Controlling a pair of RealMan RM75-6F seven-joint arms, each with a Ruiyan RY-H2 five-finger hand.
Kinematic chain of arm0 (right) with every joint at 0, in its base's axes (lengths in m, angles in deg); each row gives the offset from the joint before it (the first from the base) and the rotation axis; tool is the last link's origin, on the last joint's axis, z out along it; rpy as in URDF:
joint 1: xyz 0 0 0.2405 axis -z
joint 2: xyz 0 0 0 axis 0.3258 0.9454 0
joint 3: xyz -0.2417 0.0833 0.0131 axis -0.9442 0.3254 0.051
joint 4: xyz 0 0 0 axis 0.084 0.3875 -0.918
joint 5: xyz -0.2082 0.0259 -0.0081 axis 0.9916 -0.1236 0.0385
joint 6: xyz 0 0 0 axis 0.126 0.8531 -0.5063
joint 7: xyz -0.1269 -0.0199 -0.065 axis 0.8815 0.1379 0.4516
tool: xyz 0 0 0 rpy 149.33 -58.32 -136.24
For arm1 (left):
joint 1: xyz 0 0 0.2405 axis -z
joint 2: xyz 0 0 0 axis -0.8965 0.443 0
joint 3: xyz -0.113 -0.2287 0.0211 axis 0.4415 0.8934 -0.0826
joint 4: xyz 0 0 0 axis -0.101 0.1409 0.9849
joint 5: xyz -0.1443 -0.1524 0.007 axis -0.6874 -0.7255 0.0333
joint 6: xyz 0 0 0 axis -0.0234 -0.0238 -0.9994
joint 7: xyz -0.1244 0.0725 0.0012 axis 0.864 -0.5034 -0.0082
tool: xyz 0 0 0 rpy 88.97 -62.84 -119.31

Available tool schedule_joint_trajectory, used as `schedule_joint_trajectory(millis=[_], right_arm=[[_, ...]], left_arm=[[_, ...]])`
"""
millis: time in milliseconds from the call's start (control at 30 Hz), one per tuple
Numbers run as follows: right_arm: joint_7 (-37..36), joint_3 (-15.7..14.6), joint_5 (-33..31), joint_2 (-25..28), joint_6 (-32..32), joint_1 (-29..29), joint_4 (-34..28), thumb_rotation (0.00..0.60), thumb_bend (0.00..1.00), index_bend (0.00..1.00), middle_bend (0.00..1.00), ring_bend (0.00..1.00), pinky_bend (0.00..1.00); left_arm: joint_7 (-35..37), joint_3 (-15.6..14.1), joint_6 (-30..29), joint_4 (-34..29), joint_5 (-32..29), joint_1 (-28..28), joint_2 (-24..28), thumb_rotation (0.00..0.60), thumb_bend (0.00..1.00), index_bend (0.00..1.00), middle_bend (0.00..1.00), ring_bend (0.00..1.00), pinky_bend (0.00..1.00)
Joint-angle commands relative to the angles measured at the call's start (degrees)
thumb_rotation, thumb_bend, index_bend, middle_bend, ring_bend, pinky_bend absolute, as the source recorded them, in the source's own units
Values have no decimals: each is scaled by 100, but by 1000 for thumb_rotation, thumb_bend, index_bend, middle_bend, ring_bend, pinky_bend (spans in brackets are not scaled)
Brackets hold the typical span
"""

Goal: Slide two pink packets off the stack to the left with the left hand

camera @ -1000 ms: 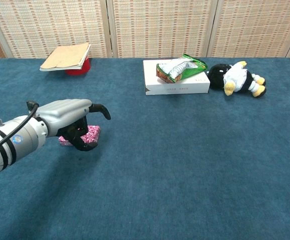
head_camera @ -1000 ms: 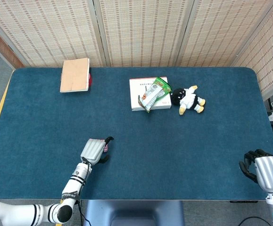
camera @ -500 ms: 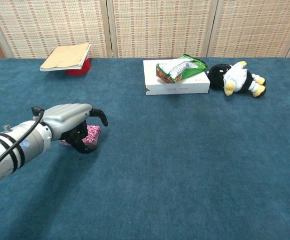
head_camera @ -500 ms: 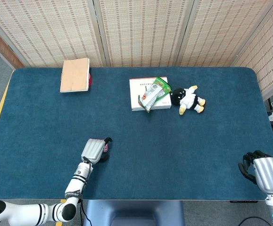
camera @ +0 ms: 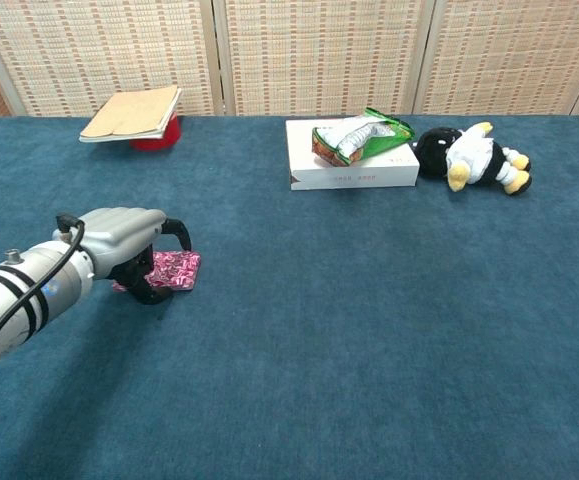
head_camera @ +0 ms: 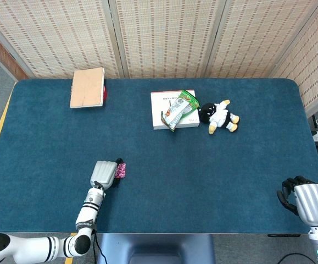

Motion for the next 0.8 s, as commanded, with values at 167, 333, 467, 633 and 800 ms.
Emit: schedule_joint_trajectory(millis=[167, 333, 467, 633, 800], right_arm=[[7, -14, 5, 4, -17, -5, -9, 600, 282, 779, 675, 544, 745], [7, -14, -5, 8, -32, -10, -12, 600, 282, 778, 675, 544, 745], [13, -24, -3, 11, -50, -14, -18, 600, 282, 778, 675, 544, 745], [9, -37, 3, 21, -61, -14, -23, 600, 282, 779, 675, 544, 745], [1, -57, 8, 40, -90, -18, -37, 600, 282, 779, 675, 544, 745]], left_arm=[[-114, 62, -101, -65, -124, -19, -5, 600, 338, 253, 1000, 1000, 1000], [-213, 56, -100, -137, -226, -25, 34, 600, 336, 252, 1000, 1000, 1000], [-330, 75, -108, -192, -366, -15, 73, 600, 337, 237, 1000, 1000, 1000], [-394, 117, -164, -251, -465, -7, 103, 600, 336, 194, 1000, 1000, 1000], [-461, 93, -246, -265, -484, -12, 99, 600, 336, 169, 1000, 1000, 1000]])
